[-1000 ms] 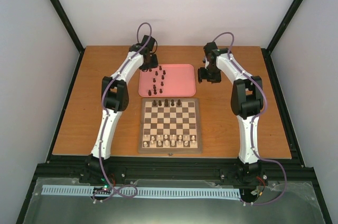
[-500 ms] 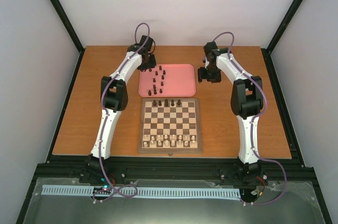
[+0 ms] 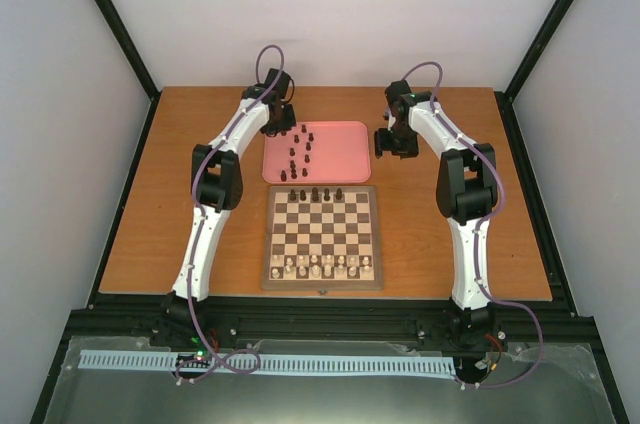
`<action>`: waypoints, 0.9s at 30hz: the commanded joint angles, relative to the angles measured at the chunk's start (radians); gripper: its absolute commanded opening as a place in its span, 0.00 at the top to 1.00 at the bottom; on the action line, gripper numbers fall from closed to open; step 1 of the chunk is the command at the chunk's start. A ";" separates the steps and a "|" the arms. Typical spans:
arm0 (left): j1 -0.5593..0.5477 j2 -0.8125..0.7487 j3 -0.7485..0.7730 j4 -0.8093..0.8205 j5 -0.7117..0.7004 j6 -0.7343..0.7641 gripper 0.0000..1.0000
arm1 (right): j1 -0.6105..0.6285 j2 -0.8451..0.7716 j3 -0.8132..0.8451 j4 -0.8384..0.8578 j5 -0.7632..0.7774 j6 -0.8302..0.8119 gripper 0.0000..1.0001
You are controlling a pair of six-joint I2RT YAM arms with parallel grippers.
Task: Set up the chess pieces on the board
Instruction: Pick up the chess piece from the storage box.
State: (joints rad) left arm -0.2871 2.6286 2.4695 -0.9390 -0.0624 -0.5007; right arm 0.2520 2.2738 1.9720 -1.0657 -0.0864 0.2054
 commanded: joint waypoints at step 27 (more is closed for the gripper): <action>-0.015 -0.657 -0.601 -0.088 -0.005 0.106 0.96 | -0.005 -0.109 -0.133 0.043 -0.002 0.002 0.29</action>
State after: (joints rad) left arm -0.2886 2.1506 2.0541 -1.0149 -0.0822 -0.4198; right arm 0.2520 2.2456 1.8702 -1.0458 -0.0902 0.2058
